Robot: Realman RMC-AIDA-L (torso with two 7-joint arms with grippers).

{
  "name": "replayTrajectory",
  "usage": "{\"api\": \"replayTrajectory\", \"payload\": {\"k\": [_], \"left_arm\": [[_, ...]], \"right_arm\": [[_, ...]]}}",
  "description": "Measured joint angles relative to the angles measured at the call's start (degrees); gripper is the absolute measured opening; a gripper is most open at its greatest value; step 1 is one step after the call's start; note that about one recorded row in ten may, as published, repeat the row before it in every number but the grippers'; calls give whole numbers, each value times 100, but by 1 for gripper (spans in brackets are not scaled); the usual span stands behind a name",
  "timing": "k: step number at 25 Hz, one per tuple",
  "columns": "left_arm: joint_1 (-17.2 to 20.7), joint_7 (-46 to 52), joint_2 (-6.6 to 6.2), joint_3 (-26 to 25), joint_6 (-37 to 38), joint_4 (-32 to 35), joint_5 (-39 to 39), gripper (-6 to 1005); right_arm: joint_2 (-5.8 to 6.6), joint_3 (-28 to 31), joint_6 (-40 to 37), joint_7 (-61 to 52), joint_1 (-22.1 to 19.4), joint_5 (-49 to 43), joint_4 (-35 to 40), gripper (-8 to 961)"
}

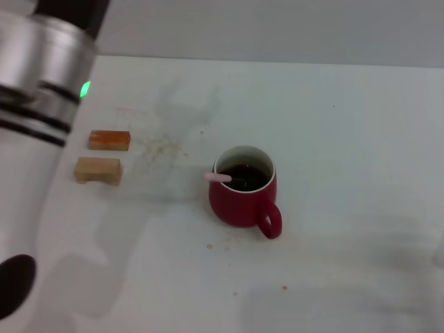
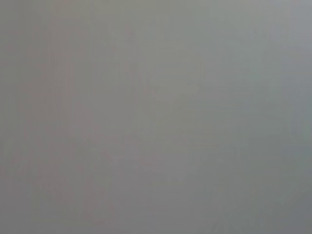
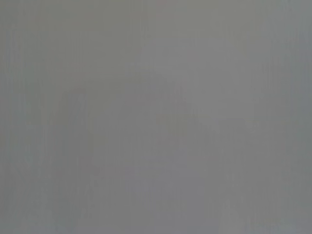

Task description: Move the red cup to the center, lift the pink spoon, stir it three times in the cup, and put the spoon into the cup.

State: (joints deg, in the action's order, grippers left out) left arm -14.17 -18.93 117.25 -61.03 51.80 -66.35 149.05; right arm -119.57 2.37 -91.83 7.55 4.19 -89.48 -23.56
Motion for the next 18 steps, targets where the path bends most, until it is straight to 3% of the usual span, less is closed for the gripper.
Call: {"api": "replayTrajectory", "payload": {"k": [4,8,12,18], "left_arm": [[45,1563,8,-685,228,960,571,798],[40,1916,40,-1147,540,2002,892,798],[-4,2690,49,-1442,1332,3337,909,798],[44,2799,67,-1736,1656,4431,935,798]], "right_arm": [[4,-10,-26,0,7,-3,3,0],[4,-39,-135,0,-15,-8,4,0],[4,-84,-257,0,-37,-9,9,0],[6,-103,-355,0,-50,-9,19,0]]}}
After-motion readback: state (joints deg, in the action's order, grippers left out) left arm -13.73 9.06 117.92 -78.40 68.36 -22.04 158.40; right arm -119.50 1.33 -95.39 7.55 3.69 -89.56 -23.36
